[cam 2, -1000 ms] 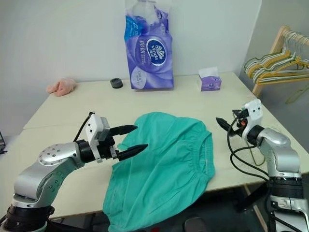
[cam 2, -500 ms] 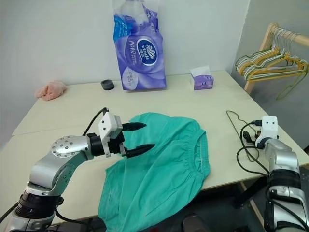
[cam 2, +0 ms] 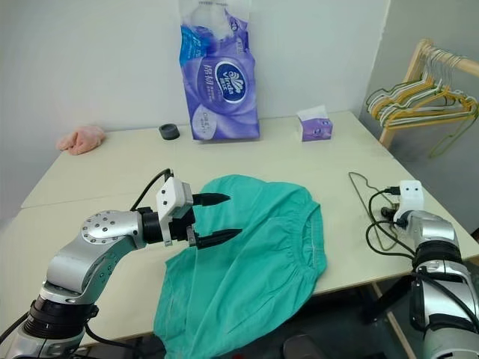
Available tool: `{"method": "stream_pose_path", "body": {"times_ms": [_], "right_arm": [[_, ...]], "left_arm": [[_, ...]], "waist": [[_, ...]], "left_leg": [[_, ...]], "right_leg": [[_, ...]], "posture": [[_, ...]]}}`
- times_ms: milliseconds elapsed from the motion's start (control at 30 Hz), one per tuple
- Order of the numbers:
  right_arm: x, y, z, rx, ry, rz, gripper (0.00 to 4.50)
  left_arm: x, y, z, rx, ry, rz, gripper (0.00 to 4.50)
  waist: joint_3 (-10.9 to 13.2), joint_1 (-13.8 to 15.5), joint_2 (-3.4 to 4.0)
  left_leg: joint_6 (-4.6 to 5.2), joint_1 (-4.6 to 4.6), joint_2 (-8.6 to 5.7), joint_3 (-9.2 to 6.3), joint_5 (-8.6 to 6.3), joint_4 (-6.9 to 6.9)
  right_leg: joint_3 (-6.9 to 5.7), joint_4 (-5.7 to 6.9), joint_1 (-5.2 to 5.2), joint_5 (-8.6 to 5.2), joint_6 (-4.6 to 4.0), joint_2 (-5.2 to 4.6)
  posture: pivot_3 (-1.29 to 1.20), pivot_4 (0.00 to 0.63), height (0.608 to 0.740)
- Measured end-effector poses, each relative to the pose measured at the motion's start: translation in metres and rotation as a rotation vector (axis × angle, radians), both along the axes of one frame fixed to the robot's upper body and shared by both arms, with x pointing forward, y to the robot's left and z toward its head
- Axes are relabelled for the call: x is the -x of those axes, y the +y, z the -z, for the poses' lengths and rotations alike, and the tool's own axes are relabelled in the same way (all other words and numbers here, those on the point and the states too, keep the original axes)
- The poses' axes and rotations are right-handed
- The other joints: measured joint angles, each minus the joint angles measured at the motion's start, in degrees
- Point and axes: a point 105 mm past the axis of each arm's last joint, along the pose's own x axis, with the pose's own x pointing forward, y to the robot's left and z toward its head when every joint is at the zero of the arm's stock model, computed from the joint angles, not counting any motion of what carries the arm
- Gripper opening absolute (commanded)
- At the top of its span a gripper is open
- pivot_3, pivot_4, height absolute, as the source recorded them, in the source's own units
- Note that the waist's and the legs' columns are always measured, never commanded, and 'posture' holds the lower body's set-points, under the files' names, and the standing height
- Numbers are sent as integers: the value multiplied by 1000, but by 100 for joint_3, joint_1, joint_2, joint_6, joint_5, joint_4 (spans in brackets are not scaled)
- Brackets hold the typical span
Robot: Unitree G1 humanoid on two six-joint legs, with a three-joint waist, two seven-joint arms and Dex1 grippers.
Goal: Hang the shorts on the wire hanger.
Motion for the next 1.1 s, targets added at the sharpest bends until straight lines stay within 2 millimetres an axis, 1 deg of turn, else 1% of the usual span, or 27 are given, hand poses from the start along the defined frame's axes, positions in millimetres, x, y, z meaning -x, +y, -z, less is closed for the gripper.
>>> {"method": "stream_pose_path", "body": {"times_ms": [67,100,233,367,467,500,533,600,700,733,767,833,933,1000,1033,1100], "right_arm": [[1,-2,2,-9,12,28,230],[1,-4,3,-15,11,47,24],[3,-7,4,-31,9,84,24],[-2,-3,0,-26,-13,62,24],[-12,23,-8,-12,-61,-63,24],[-17,39,-14,-17,-96,-125,24],[-21,50,-21,-23,-124,-168,24],[-27,76,-45,-25,-205,-264,24],[-30,104,-77,-21,-304,-371,24],[-28,115,-87,0,-340,-421,24],[-27,125,-94,13,-364,-468,24],[-24,142,-101,61,-399,-560,24],[-17,165,-114,223,-467,-744,24],[-8,183,-128,351,-543,-904,24],[-5,188,-131,377,-567,-942,24],[5,207,-135,447,-622,-1068,24]], "left_arm": [[0,0,0,-2,-3,0,4500],[0,0,0,-3,-4,-1,4500],[-1,0,0,-4,-5,-5,4500],[-4,2,0,-4,-11,-35,4500],[-16,14,3,3,-7,-117,4500],[-23,21,2,4,-10,-162,4500],[-28,26,1,8,-15,-192,4500],[-39,38,-7,23,-45,-256,4500],[-49,52,-15,40,-70,-326,4500],[-52,58,-16,46,-70,-347,4500],[-55,64,-16,51,-67,-369,4500],[-60,73,-19,69,-66,-408,4500],[-67,87,-31,126,-57,-462,4500],[-64,92,-35,148,-14,-448,4500],[-63,92,-35,152,-1,-437,4500],[-55,89,-30,152,66,-386,4500]], "waist": [[3,28,-7],[3,35,-7],[-1,73,-14],[1,70,-13],[16,19,10],[25,-5,25],[34,-34,39],[45,-39,57],[47,-27,61],[47,-25,61],[47,-25,60],[48,-24,60],[55,-16,58],[55,-29,57],[55,-32,57],[55,-36,57]], "left_leg": [[0,50,2,-6,-11,-6],[1,50,3,-9,-11,-6],[0,47,0,-5,-13,-6],[1,46,-1,5,-14,-6],[1,32,1,8,-14,-7],[1,25,1,11,-14,-7],[1,21,2,10,-14,-8],[1,19,3,4,-15,-9],[0,18,4,-2,-16,-12],[-1,17,4,-3,-16,-12],[-2,17,4,-3,-17,-12],[-2,16,-1,-2,-17,-11],[-2,14,-9,1,-17,-9],[-3,14,-9,1,-18,-10],[-4,15,-8,1,-18,-11],[-5,16,-7,0,-19,-12]], "right_leg": [[-7,-29,59,-4,0,0],[-10,-42,66,-5,3,0],[-5,-81,83,7,12,-5],[4,-91,83,13,22,-8],[9,-75,56,13,23,-6],[13,-67,41,13,24,-5],[14,-64,36,13,24,-5],[9,-56,32,13,25,-5],[3,-57,31,13,26,-7],[2,-58,30,13,26,-8],[2,-58,30,13,26,-19],[0,-58,30,13,27,-38],[-1,-60,29,16,34,-47],[-1,-62,29,14,39,-48],[-2,-61,29,14,40,-48],[-2,-60,28,14,39,-48]], "posture": [[-269,32,740],[-269,32,740],[-269,31,740],[-272,31,740],[-275,29,740],[-277,27,740],[-277,27,740],[-279,26,740],[-279,23,740],[-279,23,740],[-276,20,740],[-275,20,740],[-271,18,740],[-270,17,740],[-270,17,740],[-271,17,740]]}}
